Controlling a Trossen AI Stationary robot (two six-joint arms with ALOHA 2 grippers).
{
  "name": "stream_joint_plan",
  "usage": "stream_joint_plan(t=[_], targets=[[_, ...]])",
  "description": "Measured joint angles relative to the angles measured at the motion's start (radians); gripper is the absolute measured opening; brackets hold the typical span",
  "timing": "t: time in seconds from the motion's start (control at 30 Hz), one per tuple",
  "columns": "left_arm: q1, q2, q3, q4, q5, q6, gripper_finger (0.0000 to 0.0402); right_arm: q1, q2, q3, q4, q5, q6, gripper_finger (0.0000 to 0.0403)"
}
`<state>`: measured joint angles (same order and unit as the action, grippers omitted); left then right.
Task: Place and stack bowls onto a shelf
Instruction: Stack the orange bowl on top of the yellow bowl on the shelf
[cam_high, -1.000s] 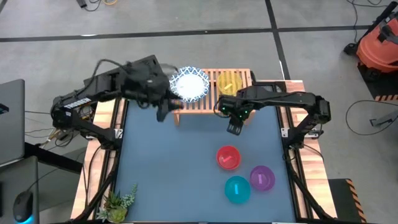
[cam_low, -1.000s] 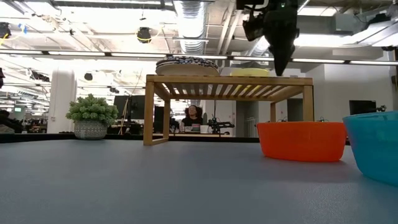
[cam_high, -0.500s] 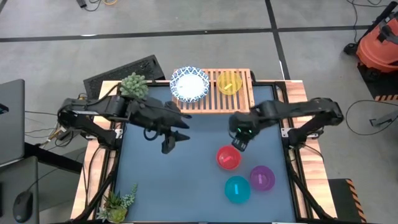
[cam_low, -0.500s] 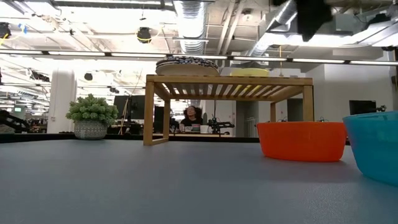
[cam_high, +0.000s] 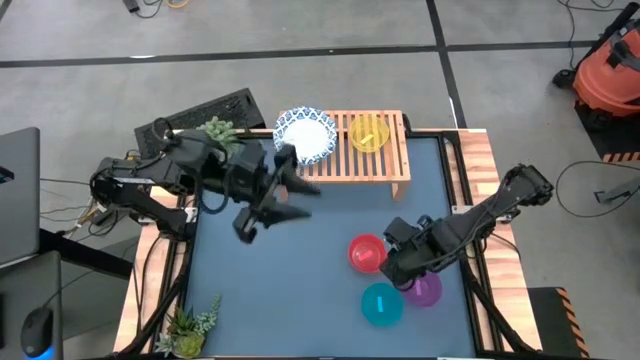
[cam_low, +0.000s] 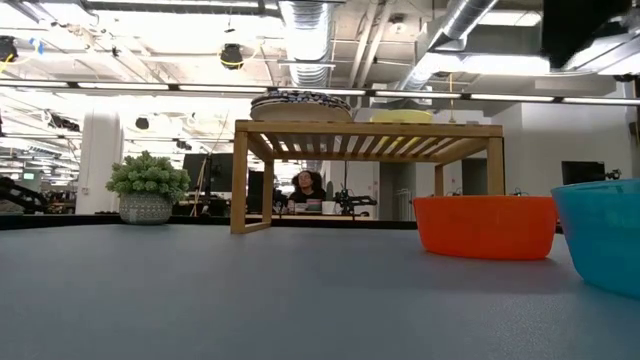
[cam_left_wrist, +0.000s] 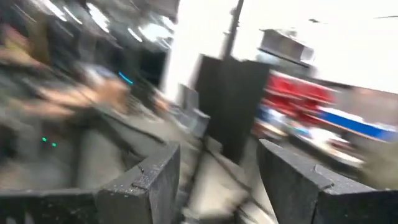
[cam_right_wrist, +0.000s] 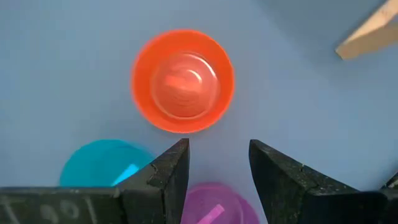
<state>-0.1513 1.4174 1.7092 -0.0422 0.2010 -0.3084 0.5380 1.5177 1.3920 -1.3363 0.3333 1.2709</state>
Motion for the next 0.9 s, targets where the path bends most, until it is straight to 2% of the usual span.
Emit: stream_joint_plan(t=[0.1, 0.17, 0.27, 0.4, 0.57, 0.8, 0.9], targets=[[-0.027, 0.002, 0.0, -0.114, 0.122, -0.139, 0.0197, -0.013, 0.0, -0.085, 0.072, -0.046, -0.003, 0.0191], [-0.072, 0.006, 0.0, -0.232, 0.112, -0.188, 0.0196, -0.034, 0.001, -0.128, 0.131, -0.054, -0.042, 0.0191], [-0.161, 0.018, 0.0, -0.432, -0.029, -0.198, 0.0196, -0.091, 0.002, -0.168, 0.202, -0.057, -0.135, 0.0191], [-0.268, 0.029, -0.002, -0.606, -0.212, -0.268, 0.0196, -0.19, 0.002, -0.188, 0.329, -0.097, -0.248, 0.0191], [-0.39, 0.044, -0.002, -0.615, -0.41, -0.32, 0.0196, -0.293, 0.001, -0.187, 0.464, -0.163, -0.418, 0.0191], [-0.488, 0.084, -0.012, -0.564, -0.745, -0.283, 0.0196, -0.373, 0.001, -0.186, 0.399, -0.273, -0.546, 0.0191], [-0.47, 0.098, -0.056, -0.469, -0.758, -0.237, 0.0196, -0.367, 0.001, -0.186, 0.316, -0.298, -0.544, 0.0191]])
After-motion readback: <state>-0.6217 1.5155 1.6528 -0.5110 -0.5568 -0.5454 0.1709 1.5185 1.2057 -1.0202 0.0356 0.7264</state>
